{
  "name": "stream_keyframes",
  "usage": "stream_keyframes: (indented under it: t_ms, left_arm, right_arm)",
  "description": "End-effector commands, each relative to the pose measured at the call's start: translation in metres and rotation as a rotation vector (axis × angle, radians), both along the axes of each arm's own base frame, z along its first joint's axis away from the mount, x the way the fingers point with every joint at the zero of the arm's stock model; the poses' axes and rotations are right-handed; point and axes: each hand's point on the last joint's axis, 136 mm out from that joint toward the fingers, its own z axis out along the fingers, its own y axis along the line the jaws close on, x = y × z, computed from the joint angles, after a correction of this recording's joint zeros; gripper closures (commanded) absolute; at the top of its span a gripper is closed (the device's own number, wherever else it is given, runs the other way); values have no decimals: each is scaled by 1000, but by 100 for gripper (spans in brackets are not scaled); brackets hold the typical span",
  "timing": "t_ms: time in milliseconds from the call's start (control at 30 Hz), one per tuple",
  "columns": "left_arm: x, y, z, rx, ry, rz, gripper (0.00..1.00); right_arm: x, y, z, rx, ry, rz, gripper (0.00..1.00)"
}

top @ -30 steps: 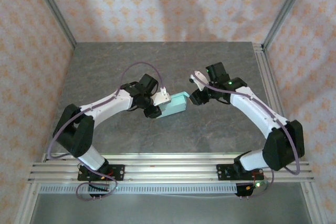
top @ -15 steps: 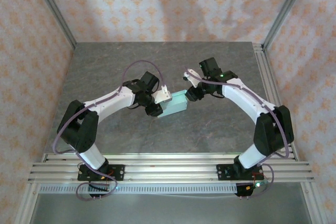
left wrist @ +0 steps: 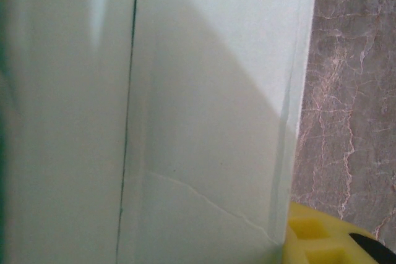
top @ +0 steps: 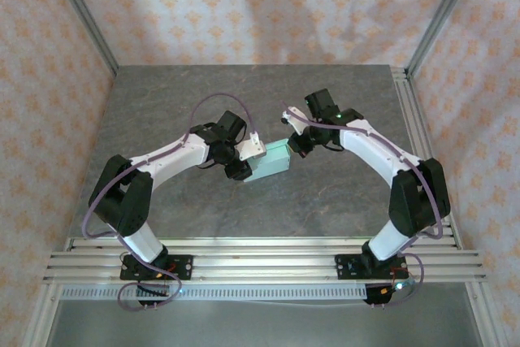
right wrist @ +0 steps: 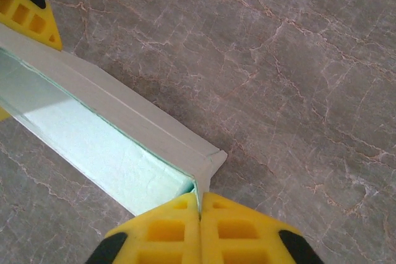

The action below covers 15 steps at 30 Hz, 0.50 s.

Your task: Fold the paper box

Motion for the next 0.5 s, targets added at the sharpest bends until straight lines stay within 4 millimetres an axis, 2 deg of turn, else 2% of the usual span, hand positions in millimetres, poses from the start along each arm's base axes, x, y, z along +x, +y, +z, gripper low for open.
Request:
stream_keyframes:
  t_ms: [0, 67, 100, 200, 467]
  left_arm:
    - [-7, 4, -15, 35, 62, -5, 68]
    - [-7, 4, -16, 33, 67, -6, 68]
    - [-7, 3, -17, 34, 68, -5, 68]
    - [-7, 3, -17, 31, 72, -4, 68]
    - [-5, 3, -11, 23, 59, 17, 68]
  right_arm:
    - [-4, 7, 17, 32, -41, -19, 76]
    - [-3, 5, 18, 37, -50, -43, 75]
    - [-2, 4, 19, 39, -54, -52, 79]
    - [-1, 2, 18, 19, -55, -59, 99]
    - [2, -5, 22, -8, -53, -114, 100]
